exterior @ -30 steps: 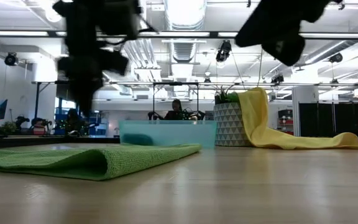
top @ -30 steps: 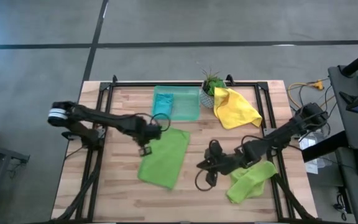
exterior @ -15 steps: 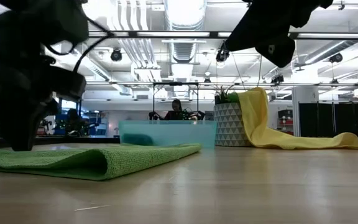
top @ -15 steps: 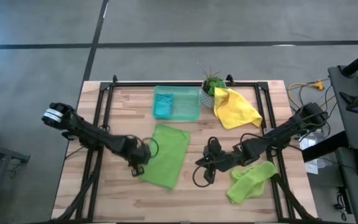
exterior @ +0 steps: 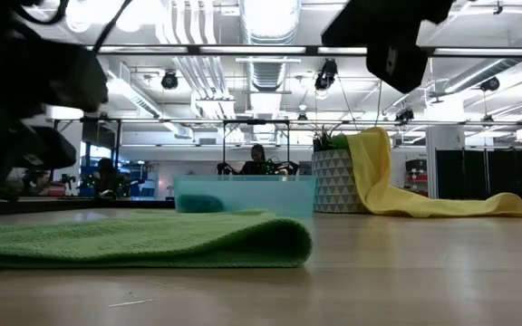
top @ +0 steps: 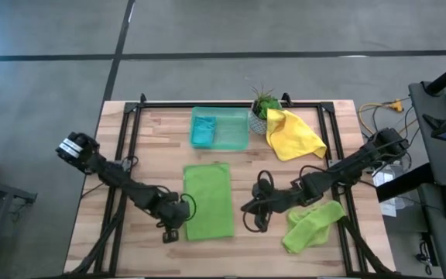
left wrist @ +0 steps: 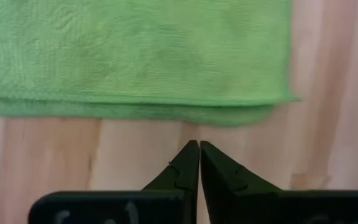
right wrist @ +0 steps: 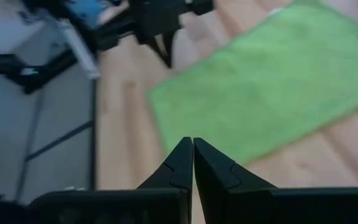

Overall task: Fold microfiber towels
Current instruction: Fold the green microfiber towel

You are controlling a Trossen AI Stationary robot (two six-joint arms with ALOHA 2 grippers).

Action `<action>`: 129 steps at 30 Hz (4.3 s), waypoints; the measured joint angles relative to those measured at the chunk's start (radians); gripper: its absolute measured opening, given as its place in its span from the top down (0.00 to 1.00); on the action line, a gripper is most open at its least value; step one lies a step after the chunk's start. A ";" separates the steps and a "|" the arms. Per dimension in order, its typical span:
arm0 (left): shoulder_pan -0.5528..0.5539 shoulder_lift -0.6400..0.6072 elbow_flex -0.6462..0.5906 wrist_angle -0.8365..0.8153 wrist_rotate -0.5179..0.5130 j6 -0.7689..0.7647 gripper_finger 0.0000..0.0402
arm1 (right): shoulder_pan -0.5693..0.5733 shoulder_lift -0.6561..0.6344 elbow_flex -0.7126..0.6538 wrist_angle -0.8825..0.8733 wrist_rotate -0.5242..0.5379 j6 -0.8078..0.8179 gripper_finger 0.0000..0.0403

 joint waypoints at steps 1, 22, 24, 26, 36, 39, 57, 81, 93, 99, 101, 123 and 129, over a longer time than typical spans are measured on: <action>-0.017 -0.005 -0.002 -0.003 -0.007 0.023 1.00 | 0.000 0.000 0.000 0.017 -0.014 0.000 0.98; -0.203 -0.013 -0.004 0.194 -0.189 0.689 0.76 | 0.003 0.000 0.017 0.037 -0.029 0.153 0.98; -0.202 -0.001 -0.005 0.200 -0.231 0.710 0.66 | 0.003 0.000 0.016 0.037 -0.029 0.157 0.98; -0.201 0.016 -0.005 0.227 -0.236 0.732 0.56 | 0.003 0.000 0.016 0.037 -0.029 0.157 0.98; -0.195 0.076 -0.005 0.276 -0.230 0.766 0.39 | 0.003 0.000 0.016 0.036 -0.026 0.158 0.98; -0.188 0.090 -0.009 0.283 -0.215 0.764 0.39 | 0.003 0.000 0.016 0.035 -0.026 0.158 0.98; -0.109 0.186 -0.036 0.363 0.012 0.633 0.82 | 0.003 0.000 0.015 0.033 -0.026 0.172 0.98; -0.049 0.079 -0.065 0.395 0.010 0.599 1.00 | 0.037 0.156 0.112 0.045 -0.085 -0.059 0.88; -0.043 -0.011 -0.248 0.856 0.050 0.280 1.00 | -0.094 0.391 0.153 0.275 -0.186 0.060 0.93; -0.045 -0.034 -0.286 0.925 0.028 0.214 1.00 | -0.141 0.499 0.155 0.317 -0.240 0.118 0.98; -0.045 -0.038 -0.282 0.956 0.024 0.213 1.00 | -0.150 0.517 0.154 0.315 -0.238 0.139 0.98; -0.080 -0.183 -0.348 1.004 -0.266 0.109 1.00 | -0.171 0.446 0.150 0.104 -0.334 0.192 0.98; -0.086 -0.280 -0.420 1.005 -0.331 0.107 1.00 | -0.174 0.309 0.151 0.034 -0.208 0.011 0.98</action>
